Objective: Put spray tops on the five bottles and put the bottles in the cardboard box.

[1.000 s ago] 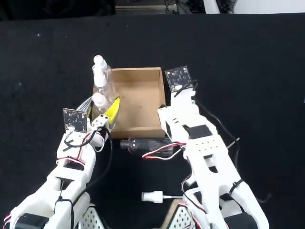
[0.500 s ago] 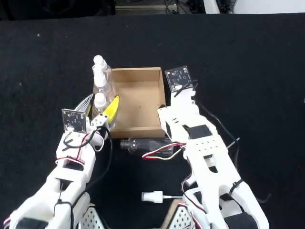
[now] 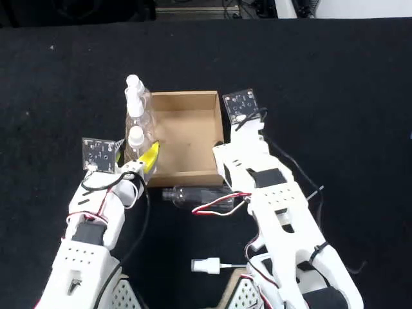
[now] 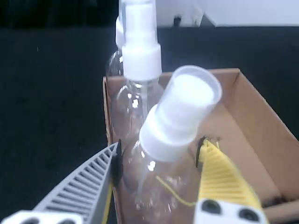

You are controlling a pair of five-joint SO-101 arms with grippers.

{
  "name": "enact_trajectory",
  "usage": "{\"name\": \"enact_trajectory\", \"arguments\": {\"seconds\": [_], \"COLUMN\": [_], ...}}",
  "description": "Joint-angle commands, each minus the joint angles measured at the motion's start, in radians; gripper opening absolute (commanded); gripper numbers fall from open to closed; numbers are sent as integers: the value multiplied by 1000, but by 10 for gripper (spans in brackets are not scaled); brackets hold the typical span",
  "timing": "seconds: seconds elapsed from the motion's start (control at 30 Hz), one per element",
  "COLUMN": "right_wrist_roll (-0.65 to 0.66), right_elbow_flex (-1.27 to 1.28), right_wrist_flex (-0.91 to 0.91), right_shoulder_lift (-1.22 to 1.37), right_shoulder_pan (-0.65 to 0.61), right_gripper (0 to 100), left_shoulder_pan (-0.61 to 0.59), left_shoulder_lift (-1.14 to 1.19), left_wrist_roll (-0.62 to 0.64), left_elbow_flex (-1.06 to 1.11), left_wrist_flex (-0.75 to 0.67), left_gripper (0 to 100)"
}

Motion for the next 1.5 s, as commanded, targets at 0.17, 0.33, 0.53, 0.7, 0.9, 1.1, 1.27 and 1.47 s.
{"name": "enact_trajectory", "arguments": {"seconds": [0.17,0.33,0.53,0.7,0.9,1.1,1.27,1.47], "right_wrist_roll": [11,11,11,9,2,5,12,31], "right_elbow_flex": [-13,-13,-15,-35,-125,-220,-404,-547], "right_wrist_flex": [-31,-31,-31,-8,133,282,539,712], "right_shoulder_lift": [-7,-7,-7,-7,-1,-1,1,31], "right_shoulder_pan": [-12,-12,-12,-9,5,5,6,20], "right_gripper": [78,78,78,78,78,78,79,83], "left_shoulder_pan": [-7,-7,-8,-18,-70,-79,-79,-85], "left_shoulder_lift": [-249,-249,-247,-249,-256,-258,-258,-258], "left_wrist_roll": [5,5,5,5,-3,-5,-5,-75], "left_elbow_flex": [-185,-337,-449,-510,-621,-619,-619,-535], "left_wrist_flex": [453,675,862,1057,1214,1234,1232,1175], "left_gripper": [246,246,246,243,242,242,242,242]}}
